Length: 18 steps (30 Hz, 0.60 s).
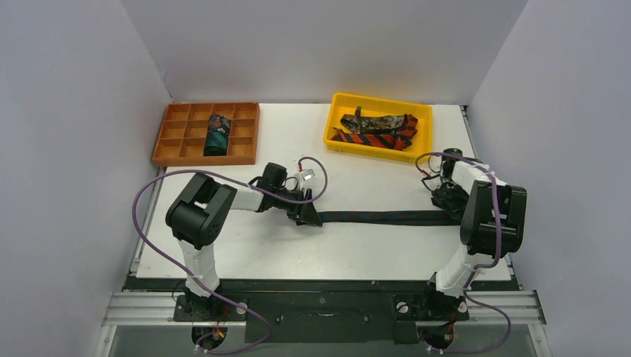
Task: Roll the ties
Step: Roll the tie at the center of the board.
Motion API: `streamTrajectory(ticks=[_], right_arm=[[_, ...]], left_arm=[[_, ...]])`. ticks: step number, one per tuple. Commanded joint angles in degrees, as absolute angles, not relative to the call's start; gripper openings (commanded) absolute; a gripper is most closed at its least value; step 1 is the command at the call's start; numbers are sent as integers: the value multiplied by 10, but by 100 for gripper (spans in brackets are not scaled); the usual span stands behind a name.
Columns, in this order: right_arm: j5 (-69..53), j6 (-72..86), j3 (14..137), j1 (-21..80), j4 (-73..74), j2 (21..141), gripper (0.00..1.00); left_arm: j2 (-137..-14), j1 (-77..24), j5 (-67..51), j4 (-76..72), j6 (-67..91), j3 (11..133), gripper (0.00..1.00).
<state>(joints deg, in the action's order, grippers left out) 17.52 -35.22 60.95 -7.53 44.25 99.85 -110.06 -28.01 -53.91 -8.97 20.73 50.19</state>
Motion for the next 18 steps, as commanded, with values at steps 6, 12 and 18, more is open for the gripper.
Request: streamTrajectory(ticks=[6, 12, 18], right_arm=[[98, -399, 758, -128, 551, 944, 47], [-108, -347, 804, -87, 632, 910, 47], [-235, -282, 795, 4, 625, 909, 47]], left_arm=[[-1085, -294, -486, -45, 168, 477, 54], [-975, -308, -452, -22, 101, 500, 76], [-927, -291, -405, 104, -54, 532, 86]])
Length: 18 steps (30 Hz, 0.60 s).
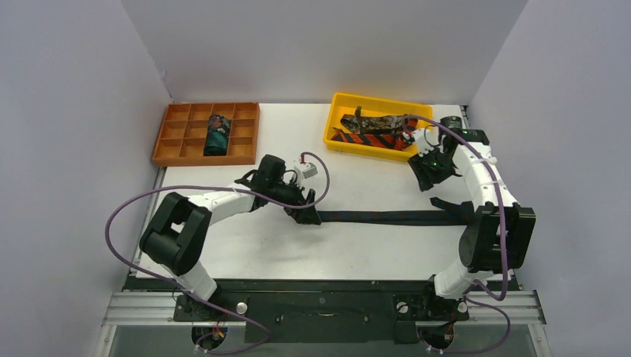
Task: Roll the ties
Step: Roll the tie at the center of the board.
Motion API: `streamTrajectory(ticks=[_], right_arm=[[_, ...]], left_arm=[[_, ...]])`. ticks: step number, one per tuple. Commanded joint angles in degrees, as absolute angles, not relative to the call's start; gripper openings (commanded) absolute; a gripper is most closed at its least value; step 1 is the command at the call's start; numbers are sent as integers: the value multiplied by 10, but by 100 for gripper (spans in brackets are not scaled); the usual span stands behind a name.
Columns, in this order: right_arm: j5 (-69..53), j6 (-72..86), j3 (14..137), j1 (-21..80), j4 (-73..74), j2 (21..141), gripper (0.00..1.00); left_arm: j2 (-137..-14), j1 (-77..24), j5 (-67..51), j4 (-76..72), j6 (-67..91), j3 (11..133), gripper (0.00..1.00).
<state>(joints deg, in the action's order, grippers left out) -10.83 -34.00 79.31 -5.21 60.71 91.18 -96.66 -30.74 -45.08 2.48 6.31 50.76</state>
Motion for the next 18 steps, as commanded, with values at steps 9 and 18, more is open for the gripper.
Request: streamTrajectory(ticks=[9, 18], right_arm=[[-324, -152, 752, 134, 525, 964, 39], [-378, 11, 756, 218, 387, 1043, 31]], left_arm=[[-863, -269, -381, 153, -239, 511, 81], [-911, -282, -332, 274, -368, 567, 73]])
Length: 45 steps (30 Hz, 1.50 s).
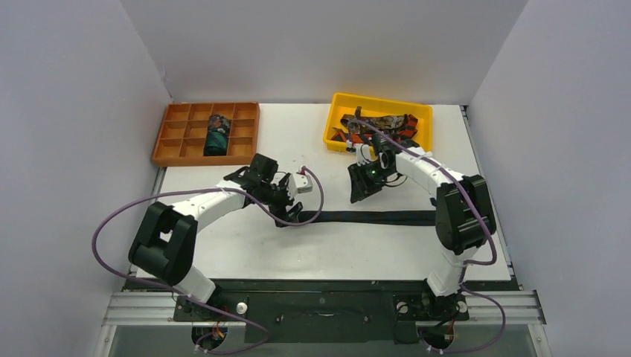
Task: Roll the ties
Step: Roll the tie at the center of the board.
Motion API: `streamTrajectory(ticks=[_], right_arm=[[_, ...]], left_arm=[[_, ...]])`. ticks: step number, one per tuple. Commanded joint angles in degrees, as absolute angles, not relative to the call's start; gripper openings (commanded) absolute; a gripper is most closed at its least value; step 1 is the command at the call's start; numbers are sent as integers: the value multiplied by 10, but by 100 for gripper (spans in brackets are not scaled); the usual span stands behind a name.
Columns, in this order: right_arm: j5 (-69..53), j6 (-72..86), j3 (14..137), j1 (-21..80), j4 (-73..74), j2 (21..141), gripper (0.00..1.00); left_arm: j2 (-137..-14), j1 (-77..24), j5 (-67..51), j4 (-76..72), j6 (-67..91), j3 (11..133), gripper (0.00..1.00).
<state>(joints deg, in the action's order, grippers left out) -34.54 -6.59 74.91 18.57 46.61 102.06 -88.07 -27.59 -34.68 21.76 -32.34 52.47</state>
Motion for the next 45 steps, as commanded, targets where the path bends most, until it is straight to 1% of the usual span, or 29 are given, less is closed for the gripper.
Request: streamTrajectory(ticks=[1, 2, 6, 12, 15, 16, 18, 20, 21, 22, 23, 24, 25, 26, 27, 28, 29, 32, 35, 37, 41, 45], right_arm=[[-374, 11, 763, 229, 386, 1049, 31], [-365, 9, 764, 235, 386, 1062, 31], [-340, 4, 761, 249, 391, 1099, 31], [-279, -34, 733, 248, 396, 1129, 30], [-244, -53, 722, 242, 405, 1137, 27], [-239, -57, 717, 238, 409, 1137, 26], [-229, -67, 710, 231, 414, 1134, 26], [-225, -75, 704, 224, 416, 1124, 26], [-228, -76, 703, 222, 416, 1114, 26], [-233, -76, 703, 219, 416, 1108, 26], [-248, -75, 703, 219, 415, 1092, 26], [-268, -73, 703, 218, 411, 1082, 27], [-277, -64, 701, 218, 407, 1061, 28], [-295, -59, 700, 220, 397, 1051, 29], [-304, -48, 698, 222, 391, 1028, 30], [-317, -31, 697, 224, 381, 1017, 31], [-323, -22, 696, 226, 375, 1000, 31], [-359, 38, 689, 229, 340, 980, 31], [-384, 82, 686, 234, 319, 991, 30], [-402, 106, 684, 238, 307, 1006, 27], [-423, 139, 674, 249, 277, 1032, 16], [-433, 155, 677, 258, 269, 1060, 5]], left_arm=[[-920, -291, -327, 262, -361, 567, 73], [-923, -298, -321, 251, -356, 566, 72], [-963, -354, -236, 241, -370, 579, 73], [-1005, -389, -188, 239, -367, 615, 74], [-1006, -391, -217, 253, -367, 631, 71], [-1000, -392, -243, 263, -365, 633, 68], [-979, -392, -273, 252, -331, 627, 65], [-949, -383, -301, 213, -273, 606, 64], [-939, -376, -312, 194, -209, 585, 64], [-920, -357, -340, 150, -171, 561, 68], [-911, -345, -355, 102, -92, 550, 76], [-895, -320, -379, 77, -48, 522, 80], [-888, -291, -385, 30, 55, 508, 87], [-875, -276, -399, -2, 100, 476, 89], [-869, -246, -410, -55, 178, 457, 91], [-858, -235, -415, -76, 210, 424, 92], [-855, -218, -423, -106, 260, 411, 91], [-857, -208, -424, -138, 312, 364, 88], [-877, -208, -414, -206, 370, 335, 80], [-898, -208, -418, -217, 384, 335, 74], [-947, -210, -433, -229, 403, 354, 63], [-991, -221, -442, -258, 426, 369, 57]])
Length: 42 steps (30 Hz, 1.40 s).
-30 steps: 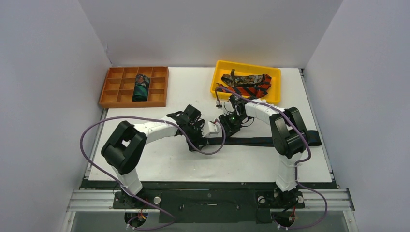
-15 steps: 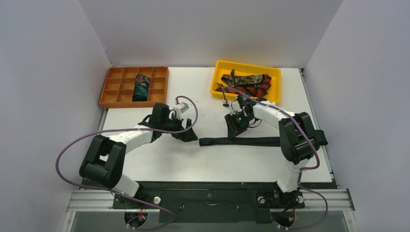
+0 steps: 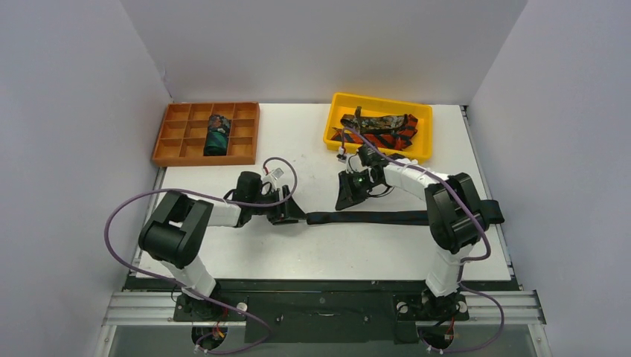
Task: Roll the ties
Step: Roll the tie at the center of the board.
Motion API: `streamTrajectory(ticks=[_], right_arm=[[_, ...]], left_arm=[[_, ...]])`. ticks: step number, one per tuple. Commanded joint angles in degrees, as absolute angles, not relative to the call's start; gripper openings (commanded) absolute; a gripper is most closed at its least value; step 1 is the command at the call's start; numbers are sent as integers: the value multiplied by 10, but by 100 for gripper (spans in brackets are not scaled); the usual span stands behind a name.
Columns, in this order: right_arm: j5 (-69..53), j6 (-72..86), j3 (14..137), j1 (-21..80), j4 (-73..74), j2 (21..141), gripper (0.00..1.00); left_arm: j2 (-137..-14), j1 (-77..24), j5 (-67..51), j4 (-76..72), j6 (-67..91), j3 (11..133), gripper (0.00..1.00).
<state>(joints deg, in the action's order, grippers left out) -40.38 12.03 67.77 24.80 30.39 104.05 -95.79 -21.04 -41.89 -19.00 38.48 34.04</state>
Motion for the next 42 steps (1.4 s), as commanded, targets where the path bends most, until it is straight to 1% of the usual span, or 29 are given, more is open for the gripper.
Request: streamTrajectory(ticks=[1, 2, 6, 8, 10, 12, 15, 19, 24, 27, 31, 35, 38, 41, 42], right_arm=[[-434, 156, 679, 260, 269, 1069, 3], [-435, 157, 679, 261, 269, 1073, 1], [-415, 147, 681, 265, 272, 1100, 0], [-408, 143, 690, 265, 277, 1123, 0], [-402, 138, 695, 265, 282, 1135, 0], [-393, 134, 697, 267, 288, 1143, 0], [-383, 130, 696, 271, 292, 1150, 0], [-376, 129, 701, 280, 291, 1161, 0], [-383, 141, 721, 290, 284, 1168, 0], [-404, 150, 718, 287, 269, 1157, 0], [-428, 138, 707, 264, 275, 1111, 0], [-446, 106, 705, 231, 313, 1072, 9], [-452, 85, 705, 212, 346, 1056, 19], [-457, 69, 703, 190, 371, 1052, 26], [-464, 64, 700, 186, 381, 1052, 29]], left_arm=[[-998, -226, -445, -264, 429, 372, 56], [-1009, -229, -447, -266, 430, 379, 55], [-1037, -243, -451, -282, 435, 393, 49], [-1044, -244, -456, -291, 438, 399, 43], [-1041, -245, -465, -299, 440, 406, 30], [-1030, -249, -477, -316, 450, 410, 25], [-1001, -272, -489, -348, 462, 419, 23], [-987, -311, -495, -376, 472, 442, 18], [-1022, -326, -499, -377, 481, 465, 6], [-1031, -315, -497, -360, 475, 469, 5], [-1030, -306, -494, -332, 463, 468, 5], [-1036, -310, -491, -320, 456, 472, 5], [-1050, -314, -492, -316, 455, 483, 5], [-1063, -320, -494, -314, 456, 496, 6], [-1071, -322, -494, -314, 456, 503, 5]])
